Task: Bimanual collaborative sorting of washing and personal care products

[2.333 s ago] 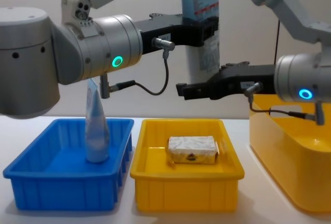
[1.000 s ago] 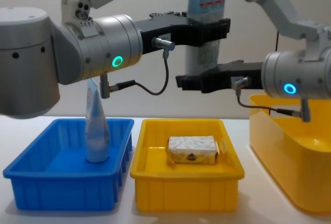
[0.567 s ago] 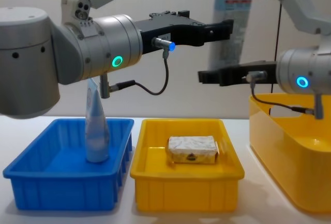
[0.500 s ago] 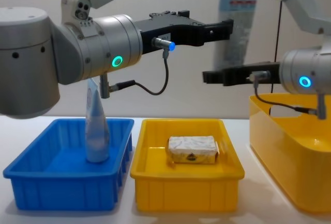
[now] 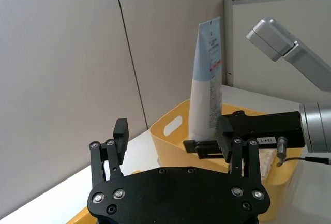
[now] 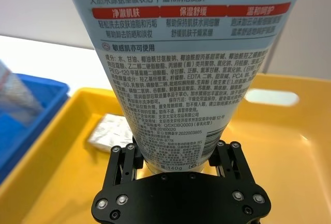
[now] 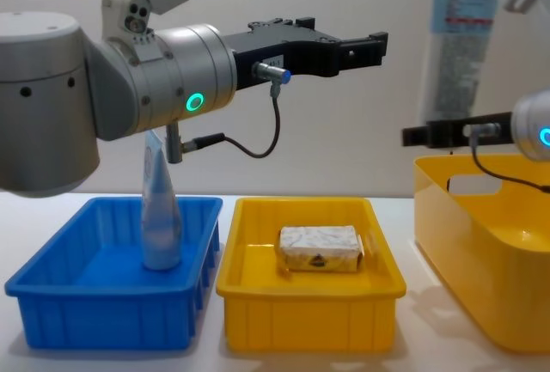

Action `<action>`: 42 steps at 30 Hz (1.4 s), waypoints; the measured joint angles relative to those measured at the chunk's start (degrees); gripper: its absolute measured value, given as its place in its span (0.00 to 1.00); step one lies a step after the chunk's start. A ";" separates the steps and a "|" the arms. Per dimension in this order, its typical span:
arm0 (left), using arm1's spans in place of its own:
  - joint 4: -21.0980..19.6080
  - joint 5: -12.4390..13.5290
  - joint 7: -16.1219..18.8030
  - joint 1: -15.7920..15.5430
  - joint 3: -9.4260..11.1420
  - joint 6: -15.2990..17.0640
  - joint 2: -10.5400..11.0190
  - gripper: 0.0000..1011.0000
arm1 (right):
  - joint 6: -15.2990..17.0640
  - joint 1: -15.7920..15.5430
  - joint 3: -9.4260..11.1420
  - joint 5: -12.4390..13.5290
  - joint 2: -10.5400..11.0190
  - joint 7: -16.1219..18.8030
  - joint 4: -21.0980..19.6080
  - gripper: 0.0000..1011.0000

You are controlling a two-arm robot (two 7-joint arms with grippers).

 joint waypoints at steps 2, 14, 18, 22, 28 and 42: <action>0.00 0.00 0.00 0.00 0.00 0.00 0.00 0.99 | 0.66 -0.05 0.52 -0.02 -0.16 -0.89 0.06 0.63; 0.00 0.00 0.00 0.00 0.00 0.00 0.00 0.99 | 5.53 0.69 4.97 -1.30 -1.59 -8.83 3.06 0.63; 0.00 0.00 0.00 0.00 0.00 0.00 0.00 0.99 | 6.75 1.57 5.87 -1.87 -1.81 -10.84 5.11 0.63; 0.00 0.00 0.00 0.00 0.00 0.00 0.00 0.99 | 8.02 2.70 6.39 -2.60 -1.86 -12.33 7.64 0.63; 0.00 0.01 0.00 0.00 0.00 0.00 0.00 0.99 | 9.03 3.81 6.49 -3.38 -1.70 -12.85 9.91 0.63; 0.00 0.00 0.00 0.00 0.00 0.00 0.00 0.99 | 11.23 4.94 4.68 -4.70 -0.31 -9.96 11.17 0.63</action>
